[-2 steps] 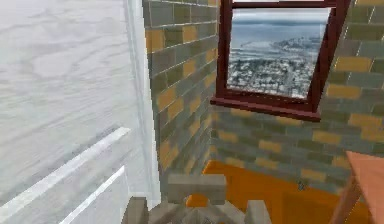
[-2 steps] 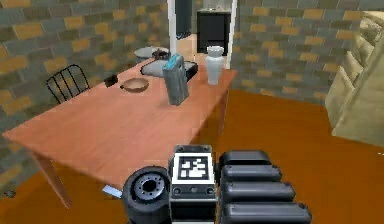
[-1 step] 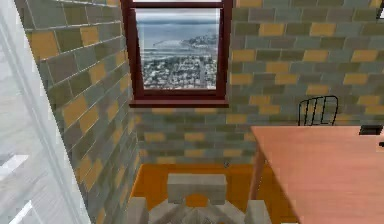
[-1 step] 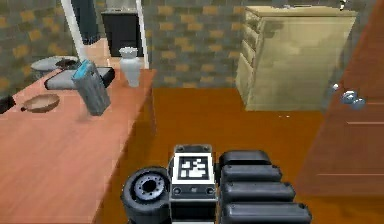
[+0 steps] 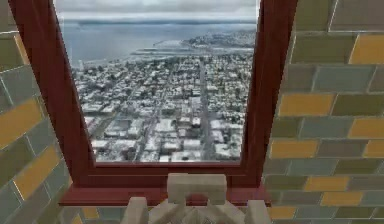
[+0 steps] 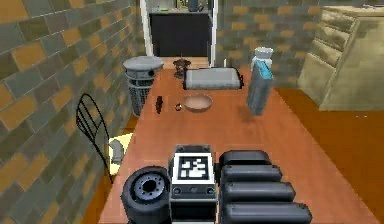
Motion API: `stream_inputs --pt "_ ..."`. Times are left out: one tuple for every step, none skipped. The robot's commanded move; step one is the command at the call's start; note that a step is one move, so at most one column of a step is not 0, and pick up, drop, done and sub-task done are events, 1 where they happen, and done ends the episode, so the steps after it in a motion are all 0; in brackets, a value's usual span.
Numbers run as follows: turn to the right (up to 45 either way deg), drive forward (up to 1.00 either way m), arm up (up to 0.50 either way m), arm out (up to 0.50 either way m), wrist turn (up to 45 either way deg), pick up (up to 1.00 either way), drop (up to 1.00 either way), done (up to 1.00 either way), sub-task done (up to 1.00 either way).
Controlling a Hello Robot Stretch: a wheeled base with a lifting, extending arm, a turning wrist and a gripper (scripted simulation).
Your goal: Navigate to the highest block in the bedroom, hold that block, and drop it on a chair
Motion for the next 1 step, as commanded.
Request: stream_inputs --pt "12.0 0.0 0.0 0.0 0.0 0.0 0.0 0.0 0.0"
